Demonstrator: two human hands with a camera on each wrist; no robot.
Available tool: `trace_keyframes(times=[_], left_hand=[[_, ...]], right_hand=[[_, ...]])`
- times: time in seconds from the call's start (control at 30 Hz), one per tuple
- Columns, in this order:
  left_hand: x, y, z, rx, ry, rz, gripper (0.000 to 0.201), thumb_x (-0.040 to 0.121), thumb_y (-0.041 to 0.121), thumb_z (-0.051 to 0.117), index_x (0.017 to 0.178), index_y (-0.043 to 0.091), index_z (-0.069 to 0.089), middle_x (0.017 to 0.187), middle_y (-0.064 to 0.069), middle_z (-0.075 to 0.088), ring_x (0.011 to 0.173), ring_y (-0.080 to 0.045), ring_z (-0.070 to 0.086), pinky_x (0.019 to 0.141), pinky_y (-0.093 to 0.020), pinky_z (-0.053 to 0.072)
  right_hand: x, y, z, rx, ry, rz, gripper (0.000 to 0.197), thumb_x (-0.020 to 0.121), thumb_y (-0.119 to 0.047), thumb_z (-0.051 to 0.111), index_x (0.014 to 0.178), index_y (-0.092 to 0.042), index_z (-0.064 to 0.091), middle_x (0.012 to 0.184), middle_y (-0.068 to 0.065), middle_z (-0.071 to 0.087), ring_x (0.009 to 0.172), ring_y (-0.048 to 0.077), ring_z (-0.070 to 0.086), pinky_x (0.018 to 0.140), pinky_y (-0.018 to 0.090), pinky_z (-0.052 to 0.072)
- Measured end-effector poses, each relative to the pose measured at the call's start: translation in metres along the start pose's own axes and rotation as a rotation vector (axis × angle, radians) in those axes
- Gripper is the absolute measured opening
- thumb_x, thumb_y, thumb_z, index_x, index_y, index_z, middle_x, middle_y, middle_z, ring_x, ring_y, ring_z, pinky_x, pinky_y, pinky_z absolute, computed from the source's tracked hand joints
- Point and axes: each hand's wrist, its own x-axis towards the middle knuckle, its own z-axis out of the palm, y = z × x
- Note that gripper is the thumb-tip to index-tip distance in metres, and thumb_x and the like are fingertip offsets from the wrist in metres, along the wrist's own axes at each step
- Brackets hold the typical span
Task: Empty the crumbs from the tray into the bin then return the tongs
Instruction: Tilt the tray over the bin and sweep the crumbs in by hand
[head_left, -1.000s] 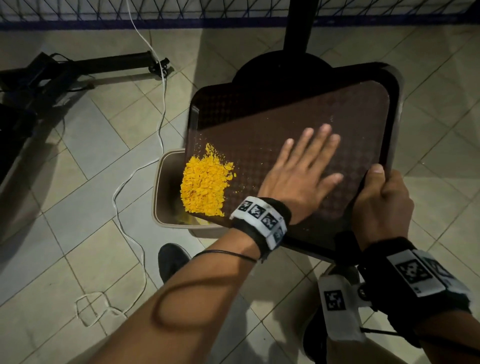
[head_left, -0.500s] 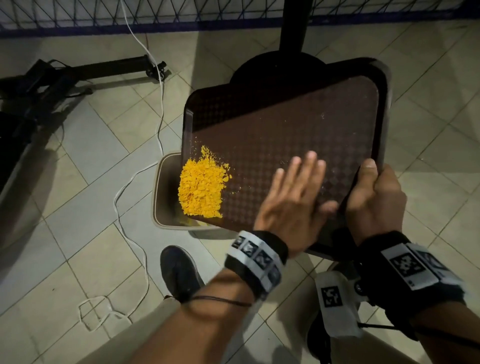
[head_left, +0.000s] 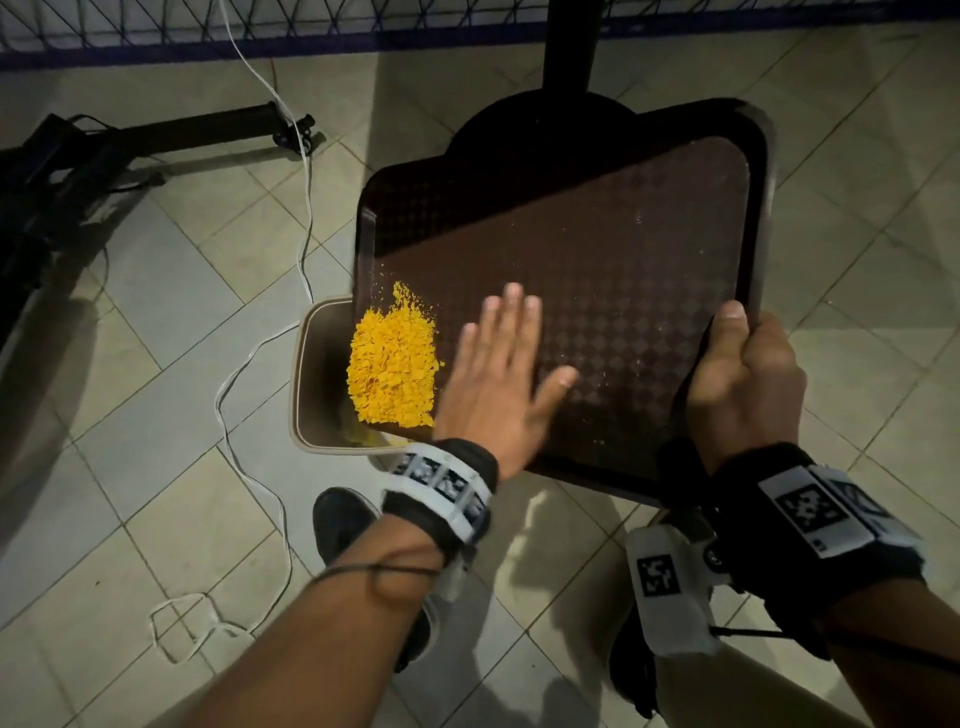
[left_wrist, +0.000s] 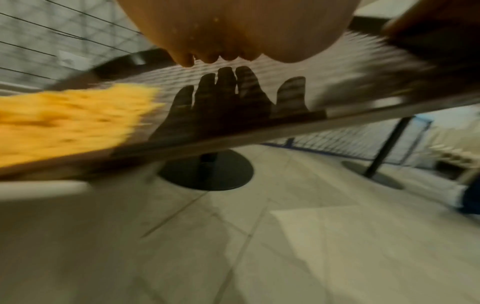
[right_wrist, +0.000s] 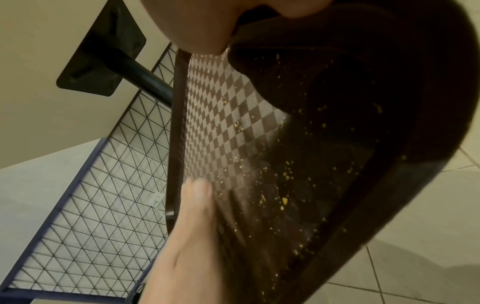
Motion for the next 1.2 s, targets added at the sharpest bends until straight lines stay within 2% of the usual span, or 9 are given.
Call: trace_keyframes(times=[0.17, 0.33, 0.47, 0.6, 0.7, 0.77, 0.93, 1.03, 1.2], left_hand=[[-0.035, 0.067, 0.035, -0.001, 0.093, 0.273, 0.063, 0.103, 0.042, 0.034, 0.155, 0.010, 0.021, 0.163, -0.010, 0.013, 0.152, -0.026, 0.007, 0.119, -0.049, 0.018], [-0.037, -0.007, 0.039, -0.030, -0.051, -0.046, 0.074, 0.096, 0.064, 0.007, 0.152, 0.023, -0.020, 0.161, 0.001, -0.025, 0.148, -0.015, -0.022, 0.123, -0.041, -0.004], [-0.038, -0.040, 0.029, -0.096, -0.032, -0.194, 0.077, 0.092, 0.069, -0.001, 0.152, 0.023, -0.016, 0.161, 0.001, -0.023, 0.148, -0.011, -0.022, 0.123, -0.041, 0.001], [-0.046, 0.025, 0.026, -0.157, 0.029, 0.006, 0.072, 0.099, 0.059, 0.018, 0.155, 0.021, -0.005, 0.164, -0.001, -0.011, 0.151, -0.018, -0.012, 0.123, -0.039, 0.001], [-0.065, 0.069, 0.046, -0.091, 0.044, 0.240, 0.059, 0.105, 0.047, 0.021, 0.155, 0.016, 0.014, 0.161, -0.008, 0.021, 0.149, -0.029, 0.021, 0.117, -0.045, 0.028], [-0.074, 0.066, 0.054, -0.056, 0.022, 0.261, 0.058, 0.104, 0.048, 0.020, 0.155, 0.020, 0.017, 0.161, -0.006, 0.025, 0.148, -0.029, 0.025, 0.115, -0.045, 0.030], [-0.079, -0.012, 0.054, -0.023, -0.035, 0.015, 0.064, 0.102, 0.056, 0.021, 0.155, 0.030, -0.003, 0.162, 0.010, -0.011, 0.150, -0.012, -0.013, 0.123, -0.039, 0.002], [-0.079, -0.060, 0.046, 0.004, -0.066, -0.181, 0.070, 0.097, 0.063, 0.003, 0.156, 0.026, 0.000, 0.163, 0.005, -0.009, 0.149, -0.009, -0.016, 0.123, -0.041, 0.003], [-0.045, -0.086, 0.018, 0.018, 0.052, -0.201, 0.069, 0.099, 0.061, 0.007, 0.157, 0.024, 0.014, 0.165, 0.003, -0.004, 0.151, -0.013, -0.011, 0.123, -0.038, 0.001]], right_hand=[[-0.002, -0.003, 0.003, 0.023, -0.008, 0.025, 0.036, 0.104, -0.031, 0.033, 0.100, -0.001, 0.052, 0.064, -0.012, 0.041, 0.055, 0.000, 0.039, 0.052, 0.019, 0.025], [0.001, 0.000, -0.001, 0.065, -0.019, 0.052, 0.036, 0.103, -0.033, 0.032, 0.099, -0.004, 0.053, 0.067, -0.013, 0.045, 0.056, -0.001, 0.042, 0.044, 0.002, 0.032], [0.001, -0.001, -0.001, 0.062, -0.003, 0.022, 0.038, 0.103, -0.032, 0.033, 0.096, -0.001, 0.052, 0.065, -0.011, 0.045, 0.055, 0.002, 0.042, 0.045, 0.018, 0.030], [-0.002, -0.004, 0.002, 0.052, -0.016, 0.005, 0.039, 0.103, -0.033, 0.033, 0.095, 0.001, 0.051, 0.066, -0.010, 0.044, 0.057, 0.001, 0.041, 0.045, 0.012, 0.033], [-0.003, -0.007, 0.002, 0.044, -0.029, 0.023, 0.038, 0.103, -0.034, 0.032, 0.096, -0.001, 0.051, 0.066, -0.011, 0.042, 0.057, 0.000, 0.039, 0.052, 0.022, 0.025], [-0.003, -0.007, 0.001, 0.048, -0.039, 0.048, 0.039, 0.103, -0.035, 0.032, 0.098, -0.002, 0.051, 0.066, -0.012, 0.042, 0.057, -0.001, 0.039, 0.057, 0.020, 0.026], [-0.002, -0.006, -0.002, 0.025, -0.051, 0.071, 0.039, 0.103, -0.035, 0.031, 0.099, -0.003, 0.051, 0.067, -0.014, 0.040, 0.058, 0.005, 0.037, 0.057, 0.019, 0.024], [-0.001, -0.008, -0.001, 0.000, -0.031, 0.052, 0.034, 0.104, -0.034, 0.031, 0.090, -0.007, 0.047, 0.067, -0.012, 0.038, 0.058, 0.011, 0.035, 0.054, 0.021, 0.020], [-0.005, -0.010, 0.000, 0.003, -0.017, 0.014, 0.035, 0.104, -0.032, 0.031, 0.096, -0.003, 0.050, 0.066, -0.011, 0.038, 0.055, 0.006, 0.035, 0.053, 0.022, 0.020]])
